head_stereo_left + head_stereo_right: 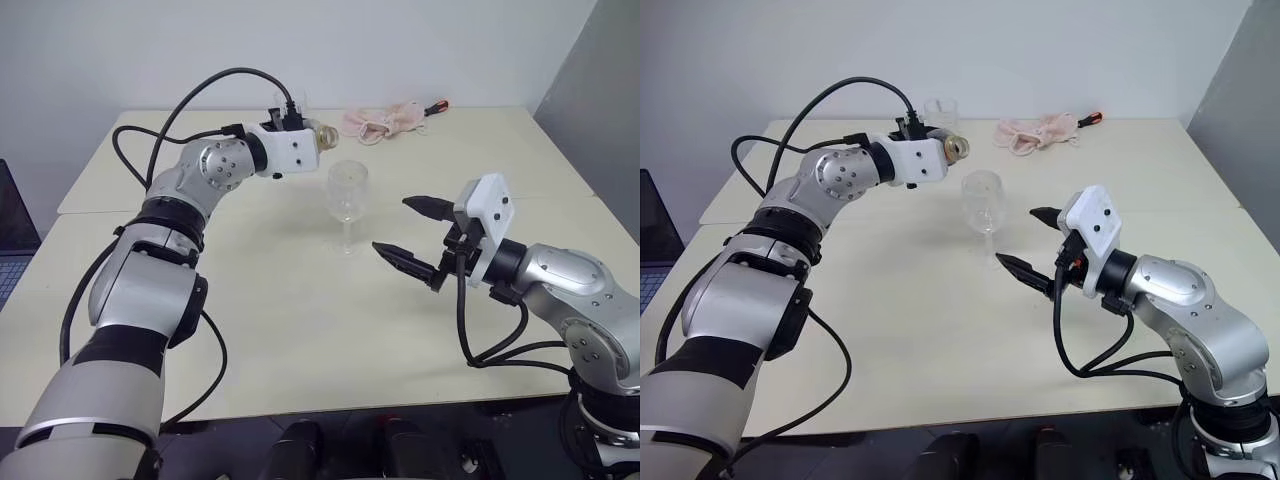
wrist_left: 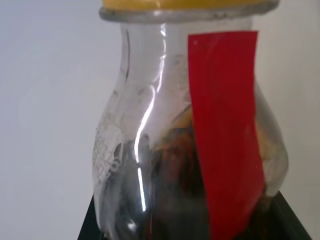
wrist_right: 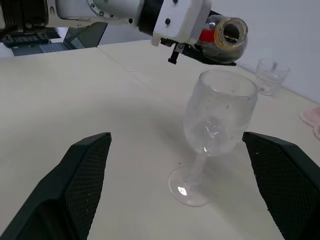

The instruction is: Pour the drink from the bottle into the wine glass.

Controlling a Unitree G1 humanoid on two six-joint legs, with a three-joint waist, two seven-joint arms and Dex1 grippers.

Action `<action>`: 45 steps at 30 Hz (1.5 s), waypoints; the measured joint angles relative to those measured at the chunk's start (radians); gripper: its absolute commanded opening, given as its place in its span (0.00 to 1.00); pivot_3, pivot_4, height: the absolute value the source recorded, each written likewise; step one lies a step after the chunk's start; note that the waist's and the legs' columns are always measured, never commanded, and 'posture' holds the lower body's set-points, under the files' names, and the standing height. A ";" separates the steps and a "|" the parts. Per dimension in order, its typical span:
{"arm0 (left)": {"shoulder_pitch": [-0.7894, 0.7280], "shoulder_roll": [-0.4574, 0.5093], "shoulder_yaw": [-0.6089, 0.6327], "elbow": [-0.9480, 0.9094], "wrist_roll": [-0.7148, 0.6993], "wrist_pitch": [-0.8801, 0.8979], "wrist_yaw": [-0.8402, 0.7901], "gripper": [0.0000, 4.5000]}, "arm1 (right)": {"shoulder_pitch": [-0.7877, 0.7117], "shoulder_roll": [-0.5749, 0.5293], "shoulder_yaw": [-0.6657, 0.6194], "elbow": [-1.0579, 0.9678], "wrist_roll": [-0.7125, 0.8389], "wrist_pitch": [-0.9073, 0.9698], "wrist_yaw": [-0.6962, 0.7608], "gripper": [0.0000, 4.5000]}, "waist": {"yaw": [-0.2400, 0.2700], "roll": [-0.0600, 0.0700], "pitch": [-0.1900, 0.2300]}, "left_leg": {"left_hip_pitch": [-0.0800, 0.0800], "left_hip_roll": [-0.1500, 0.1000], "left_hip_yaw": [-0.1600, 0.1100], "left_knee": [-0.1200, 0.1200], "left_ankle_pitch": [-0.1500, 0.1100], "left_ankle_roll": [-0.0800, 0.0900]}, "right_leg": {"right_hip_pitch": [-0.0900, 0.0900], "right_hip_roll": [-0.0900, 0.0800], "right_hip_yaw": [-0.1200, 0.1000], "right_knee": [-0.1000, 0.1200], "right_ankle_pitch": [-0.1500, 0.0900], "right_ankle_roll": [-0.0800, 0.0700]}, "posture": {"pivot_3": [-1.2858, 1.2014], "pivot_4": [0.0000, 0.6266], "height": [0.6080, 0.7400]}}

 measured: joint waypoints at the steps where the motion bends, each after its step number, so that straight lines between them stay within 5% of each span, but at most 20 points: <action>1: -0.004 0.000 -0.005 0.001 0.011 -0.001 0.015 0.33 | 0.000 0.000 0.000 0.000 0.000 0.000 -0.001 1.00 | 0.000 0.000 0.000 | 0.000 0.000 0.000 0.000 0.000 0.000 | 0.000 0.000 0.000 0.000 0.000 0.000 | 0.52 0.24 1.00; 24: -0.110 0.024 -0.196 0.040 0.273 -0.038 0.308 0.32 | 0.014 -0.042 -0.002 -0.028 0.008 0.029 -0.037 1.00 | 0.000 0.000 0.000 | 0.000 -0.002 0.002 0.001 0.000 0.000 | -0.002 -0.001 0.003 0.006 -0.002 0.003 | 0.52 0.24 1.00; 45: -0.123 0.030 -0.234 0.045 0.325 -0.036 0.367 0.32 | -0.006 -0.048 -0.009 -0.032 0.008 0.102 -0.087 1.00 | 0.000 0.000 0.000 | -0.001 -0.002 0.005 0.001 0.000 0.000 | -0.007 -0.001 0.005 0.013 -0.002 0.004 | 0.52 0.24 1.00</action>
